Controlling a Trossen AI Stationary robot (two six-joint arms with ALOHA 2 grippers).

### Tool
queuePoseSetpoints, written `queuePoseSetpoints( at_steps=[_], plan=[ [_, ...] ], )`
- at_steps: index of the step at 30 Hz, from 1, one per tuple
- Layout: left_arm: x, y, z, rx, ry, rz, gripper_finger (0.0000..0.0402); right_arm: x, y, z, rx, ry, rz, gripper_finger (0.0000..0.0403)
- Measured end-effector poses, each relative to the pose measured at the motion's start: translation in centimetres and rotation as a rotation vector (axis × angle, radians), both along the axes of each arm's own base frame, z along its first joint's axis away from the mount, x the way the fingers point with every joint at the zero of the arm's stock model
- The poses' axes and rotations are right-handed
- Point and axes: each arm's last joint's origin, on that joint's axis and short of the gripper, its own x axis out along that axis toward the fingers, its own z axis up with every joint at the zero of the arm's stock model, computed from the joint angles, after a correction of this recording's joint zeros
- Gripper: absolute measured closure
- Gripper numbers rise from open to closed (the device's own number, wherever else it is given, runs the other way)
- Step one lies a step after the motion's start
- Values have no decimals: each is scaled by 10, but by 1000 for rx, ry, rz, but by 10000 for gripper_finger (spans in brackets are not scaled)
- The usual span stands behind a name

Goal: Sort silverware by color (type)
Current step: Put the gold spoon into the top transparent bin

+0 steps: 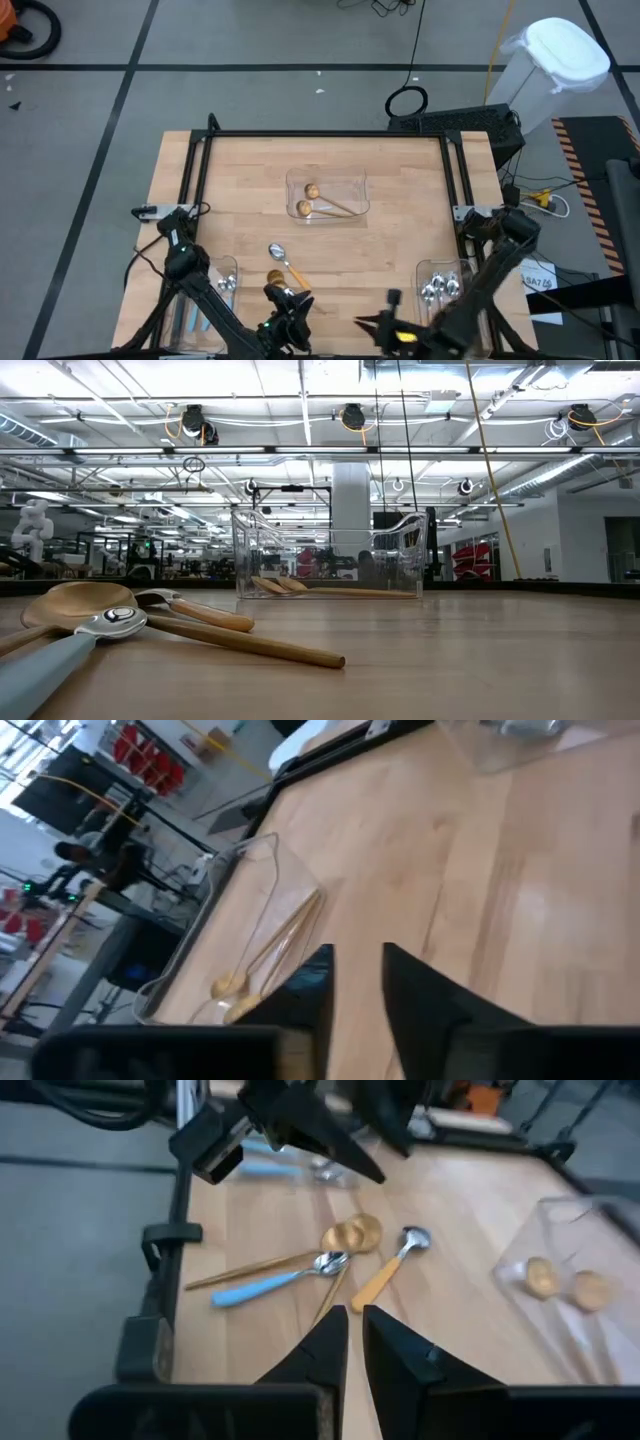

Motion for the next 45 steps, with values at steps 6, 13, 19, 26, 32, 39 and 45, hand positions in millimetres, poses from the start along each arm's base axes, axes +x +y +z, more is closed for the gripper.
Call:
queuePoseSetpoints(
  at_steps=[6,13,19,26,32,39,45],
  plan=[
    [-5,14,-40,81,-34,51,223,52,-13,-34,42,135,61,374],
    [-16,22,-66,220,95,11,191,95,-27,-65,115,178,120,374],
    [-25,32,-26,268,164,-47,190,109,-23,-79,118,118,142,374],
    [-73,75,40,195,13,-48,190,111,-22,-79,107,102,156,374],
    [-120,89,44,-66,-223,-42,190,113,-24,-78,96,98,162,374],
    [-120,70,27,-386,-307,64,190,129,-45,-82,133,90,78,373],
    [-108,49,-10,-189,-234,-38,190,142,-62,-99,130,123,21,373]
  ],
)
